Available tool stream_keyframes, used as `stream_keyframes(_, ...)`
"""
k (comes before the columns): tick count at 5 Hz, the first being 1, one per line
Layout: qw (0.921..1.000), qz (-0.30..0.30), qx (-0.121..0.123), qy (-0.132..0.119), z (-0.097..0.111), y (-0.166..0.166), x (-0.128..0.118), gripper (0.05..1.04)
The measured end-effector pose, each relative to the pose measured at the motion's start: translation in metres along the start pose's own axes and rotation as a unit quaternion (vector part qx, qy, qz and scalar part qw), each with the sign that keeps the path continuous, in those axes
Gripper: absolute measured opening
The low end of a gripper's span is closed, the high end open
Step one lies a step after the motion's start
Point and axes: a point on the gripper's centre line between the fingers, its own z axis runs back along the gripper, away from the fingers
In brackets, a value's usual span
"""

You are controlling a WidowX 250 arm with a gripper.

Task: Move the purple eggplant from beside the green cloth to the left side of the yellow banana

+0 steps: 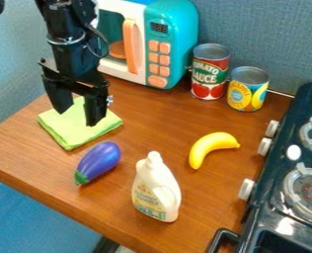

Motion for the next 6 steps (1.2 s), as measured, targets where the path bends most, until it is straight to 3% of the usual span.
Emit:
stream_keyframes(1,0.9999,-0.003,-0.003,0.014,-0.007,-0.001,-0.003,1.001)
stream_keyframes(2,0.9985,-0.018,-0.011,0.05,-0.014,-0.003,-0.012,1.001)
stream_keyframes(3,0.9972,-0.037,0.006,0.065,-0.018,-0.002,-0.018,1.001)
stream_keyframes(4,0.9945,-0.055,0.003,0.089,-0.025,-0.003,-0.032,1.001)
stream_keyframes(5,0.993,-0.058,0.002,0.102,-0.031,0.001,-0.041,1.001)
stream_keyframes(6,0.9927,-0.072,0.004,0.097,-0.035,0.002,-0.043,1.001)
